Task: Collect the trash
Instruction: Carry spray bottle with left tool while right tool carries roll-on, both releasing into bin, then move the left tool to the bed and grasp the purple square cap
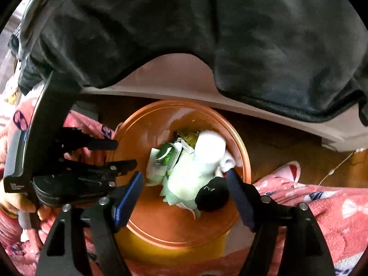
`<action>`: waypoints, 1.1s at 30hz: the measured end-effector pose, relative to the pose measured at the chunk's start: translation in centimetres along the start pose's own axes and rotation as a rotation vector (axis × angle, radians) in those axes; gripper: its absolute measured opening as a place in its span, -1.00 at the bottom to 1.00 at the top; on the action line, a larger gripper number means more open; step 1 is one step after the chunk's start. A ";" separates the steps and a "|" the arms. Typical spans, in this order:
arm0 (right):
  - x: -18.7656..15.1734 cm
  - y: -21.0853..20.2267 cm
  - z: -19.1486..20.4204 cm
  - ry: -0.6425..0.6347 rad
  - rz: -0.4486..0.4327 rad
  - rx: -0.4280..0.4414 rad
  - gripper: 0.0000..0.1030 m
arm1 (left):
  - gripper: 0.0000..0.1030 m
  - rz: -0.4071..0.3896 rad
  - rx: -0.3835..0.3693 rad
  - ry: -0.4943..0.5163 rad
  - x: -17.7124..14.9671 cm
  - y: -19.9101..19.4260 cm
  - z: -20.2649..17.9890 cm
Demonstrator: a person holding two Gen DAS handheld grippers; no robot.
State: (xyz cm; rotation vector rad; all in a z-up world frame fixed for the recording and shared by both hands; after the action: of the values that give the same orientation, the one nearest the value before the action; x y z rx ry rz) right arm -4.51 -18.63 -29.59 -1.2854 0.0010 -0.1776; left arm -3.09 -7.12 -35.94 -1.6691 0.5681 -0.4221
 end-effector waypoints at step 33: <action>0.3 -2.8 -0.8 0.040 -0.154 0.115 0.48 | 0.29 -0.713 0.207 0.003 9.1 -32.6 1.9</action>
State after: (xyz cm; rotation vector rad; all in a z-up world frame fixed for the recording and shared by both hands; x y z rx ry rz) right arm -4.71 -20.22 -27.08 -1.1669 -0.0728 -0.3309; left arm 9.65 -7.02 -4.53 -1.6310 -0.0939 -0.9602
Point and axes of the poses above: each gripper's, at about its wrist camera, not at the fingertips, and y roughly the way its jaws point, z to its left, x to its top, the point moved 6 cm from there along y, roughly the way its jaws point, and after that the axes turned 10 degrees about y, right-handed, at the moved point
